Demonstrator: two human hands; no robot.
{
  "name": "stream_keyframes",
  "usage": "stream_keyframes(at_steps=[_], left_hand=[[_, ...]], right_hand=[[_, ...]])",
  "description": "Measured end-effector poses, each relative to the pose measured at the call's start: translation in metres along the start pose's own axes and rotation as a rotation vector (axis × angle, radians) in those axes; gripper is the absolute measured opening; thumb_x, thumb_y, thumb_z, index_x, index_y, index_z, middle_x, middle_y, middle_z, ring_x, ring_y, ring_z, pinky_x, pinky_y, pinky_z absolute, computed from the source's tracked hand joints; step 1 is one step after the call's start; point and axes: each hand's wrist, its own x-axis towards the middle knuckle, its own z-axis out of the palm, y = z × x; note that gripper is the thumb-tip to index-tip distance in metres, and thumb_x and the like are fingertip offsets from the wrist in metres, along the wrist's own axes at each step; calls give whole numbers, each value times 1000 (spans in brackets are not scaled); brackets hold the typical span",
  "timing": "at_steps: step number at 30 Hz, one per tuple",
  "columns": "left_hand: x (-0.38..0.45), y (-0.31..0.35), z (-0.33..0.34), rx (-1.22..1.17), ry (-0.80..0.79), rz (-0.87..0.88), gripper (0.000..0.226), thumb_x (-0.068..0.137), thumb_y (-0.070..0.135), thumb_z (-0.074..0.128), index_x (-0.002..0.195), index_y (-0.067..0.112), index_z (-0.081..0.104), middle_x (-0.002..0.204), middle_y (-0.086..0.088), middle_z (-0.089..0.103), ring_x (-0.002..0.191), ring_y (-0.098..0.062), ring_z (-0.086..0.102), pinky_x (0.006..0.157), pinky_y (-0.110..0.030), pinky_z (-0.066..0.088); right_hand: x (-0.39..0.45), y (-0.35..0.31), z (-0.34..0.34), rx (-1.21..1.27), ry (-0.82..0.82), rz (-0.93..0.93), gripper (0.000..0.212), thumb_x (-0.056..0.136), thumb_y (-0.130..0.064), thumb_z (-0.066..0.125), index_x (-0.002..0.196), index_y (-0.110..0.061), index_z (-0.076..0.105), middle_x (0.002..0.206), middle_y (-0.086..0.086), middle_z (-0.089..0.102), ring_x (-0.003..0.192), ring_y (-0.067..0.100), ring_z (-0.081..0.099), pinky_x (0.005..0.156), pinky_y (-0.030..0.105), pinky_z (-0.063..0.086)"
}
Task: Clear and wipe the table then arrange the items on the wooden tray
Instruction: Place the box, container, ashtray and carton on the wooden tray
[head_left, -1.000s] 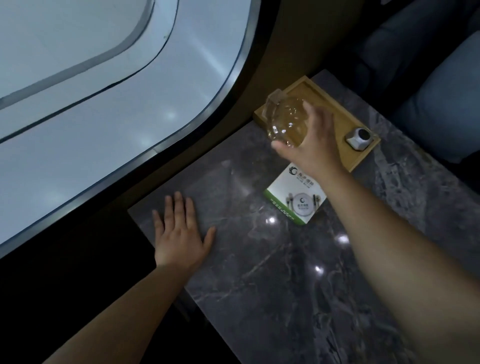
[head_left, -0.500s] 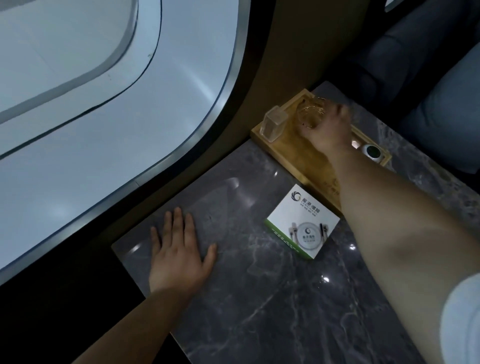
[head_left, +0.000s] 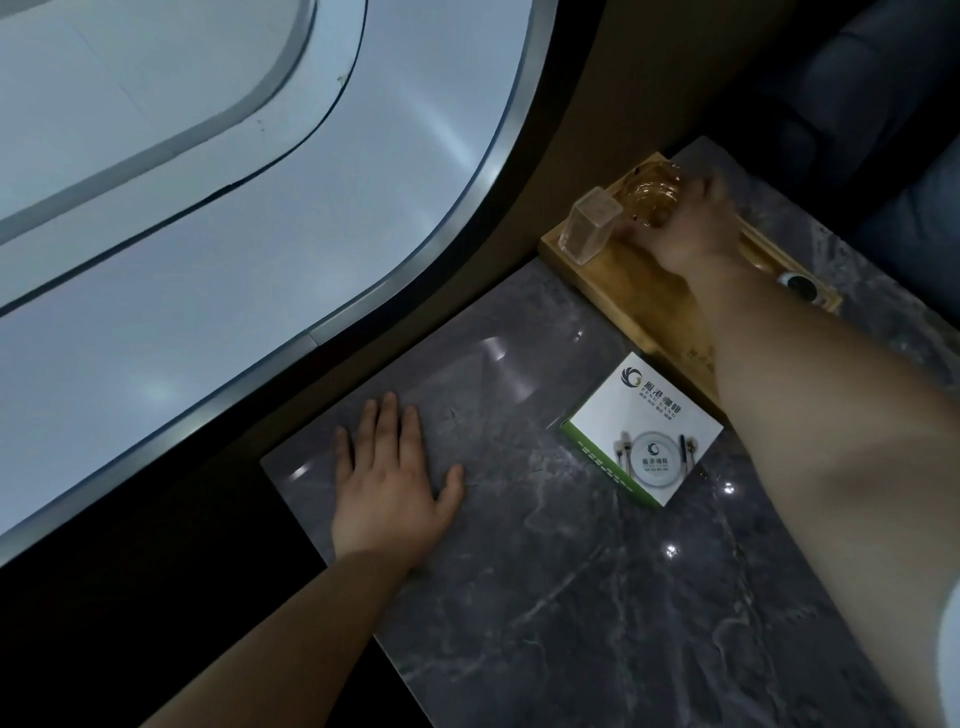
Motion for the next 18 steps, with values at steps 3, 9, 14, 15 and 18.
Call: stream_keyframes(at_steps=[3,9,14,15,18], left_hand=[[0,1,-1,-9,1,-8,82,89,63,32,149,9,27,157,-14,23,147,-28,11,118,-52,5],[0,1,-2,-16,4,-22,81,88,63,32,149,10,25,157,-12,24,146,-27,11,118,-50,4],[-1,1,-2,-14,5,-26,80,88,63,33,149,11,24,157,-11,24,146,-27,10,118,-49,3],[-1,1,-2,-18,4,-24,80,89,62,34,149,11,24,157,-11,23,146,-27,9,118,-49,3],[0,1,-2,-25,9,-23,79,89,61,36,149,10,26,156,-12,24,146,-28,11,118,-49,4]], right_hand=[[-18,-5,-17,-13,40,-46,99,76,-73,53,147,-12,21,159,12,0,145,34,7,115,52,17],[-124,9,-43,190,94,-235,67,86,-56,53,141,-22,35,158,6,12,144,30,11,111,54,29],[-232,39,-17,185,-71,-268,87,71,-67,60,139,-17,39,154,13,21,142,31,17,111,52,26],[-242,45,-11,138,-93,-294,96,65,-74,58,140,-18,37,154,14,20,142,33,16,111,53,26],[-252,56,0,11,-198,-265,110,59,-83,55,147,-26,21,158,12,6,144,34,5,114,53,17]])
